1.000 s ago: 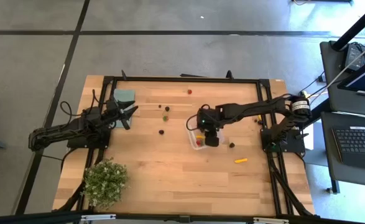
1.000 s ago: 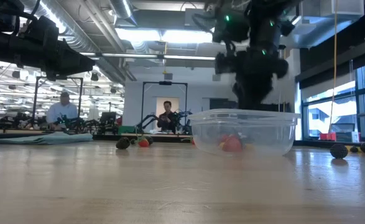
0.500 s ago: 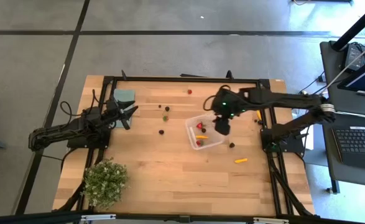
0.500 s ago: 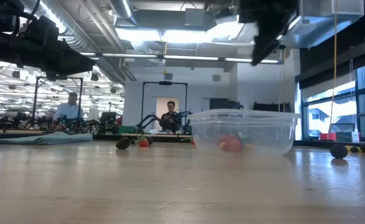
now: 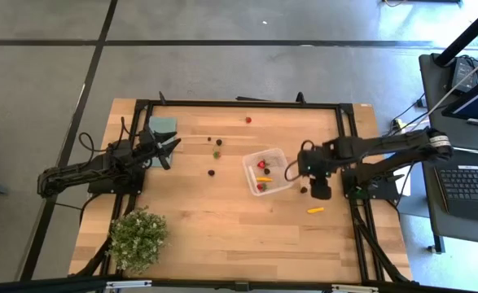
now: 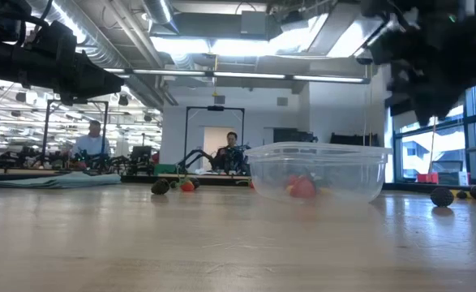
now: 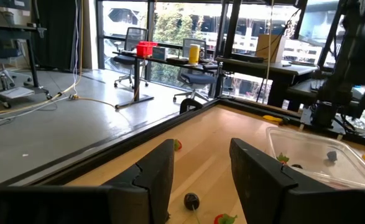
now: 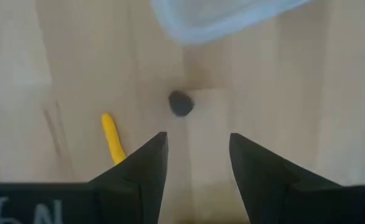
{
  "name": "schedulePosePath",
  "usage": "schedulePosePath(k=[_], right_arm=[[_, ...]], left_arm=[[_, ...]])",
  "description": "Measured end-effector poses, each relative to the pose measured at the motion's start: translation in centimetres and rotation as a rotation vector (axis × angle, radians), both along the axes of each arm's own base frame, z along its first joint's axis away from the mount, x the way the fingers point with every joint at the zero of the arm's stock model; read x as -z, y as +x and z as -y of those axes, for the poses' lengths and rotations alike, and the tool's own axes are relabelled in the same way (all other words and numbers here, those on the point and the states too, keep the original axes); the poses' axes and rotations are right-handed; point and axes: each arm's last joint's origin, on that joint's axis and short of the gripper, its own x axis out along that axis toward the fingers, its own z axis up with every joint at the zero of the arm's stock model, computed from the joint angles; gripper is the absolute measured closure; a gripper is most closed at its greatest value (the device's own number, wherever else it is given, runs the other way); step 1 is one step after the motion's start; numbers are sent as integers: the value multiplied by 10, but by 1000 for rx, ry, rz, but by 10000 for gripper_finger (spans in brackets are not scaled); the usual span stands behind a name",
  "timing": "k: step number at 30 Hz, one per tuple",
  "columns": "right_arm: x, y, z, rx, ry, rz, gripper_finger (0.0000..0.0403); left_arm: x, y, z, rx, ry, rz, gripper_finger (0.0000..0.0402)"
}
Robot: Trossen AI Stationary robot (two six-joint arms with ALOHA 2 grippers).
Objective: Pick and placing Produce into tupperware
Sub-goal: Put the bottom right blackberry into the transparent bin
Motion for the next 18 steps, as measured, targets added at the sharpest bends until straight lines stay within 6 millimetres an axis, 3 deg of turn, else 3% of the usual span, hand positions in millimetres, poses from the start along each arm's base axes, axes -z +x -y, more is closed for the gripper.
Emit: schedulePosePath(k=[6, 18], right_arm=[[45, -5, -13, -51, 7, 26, 228], [59, 12, -20, 33, 31, 53, 228]], left_arm=[[0, 0, 0, 0, 0, 0, 253], [0, 0, 0, 0, 0, 0, 253]])
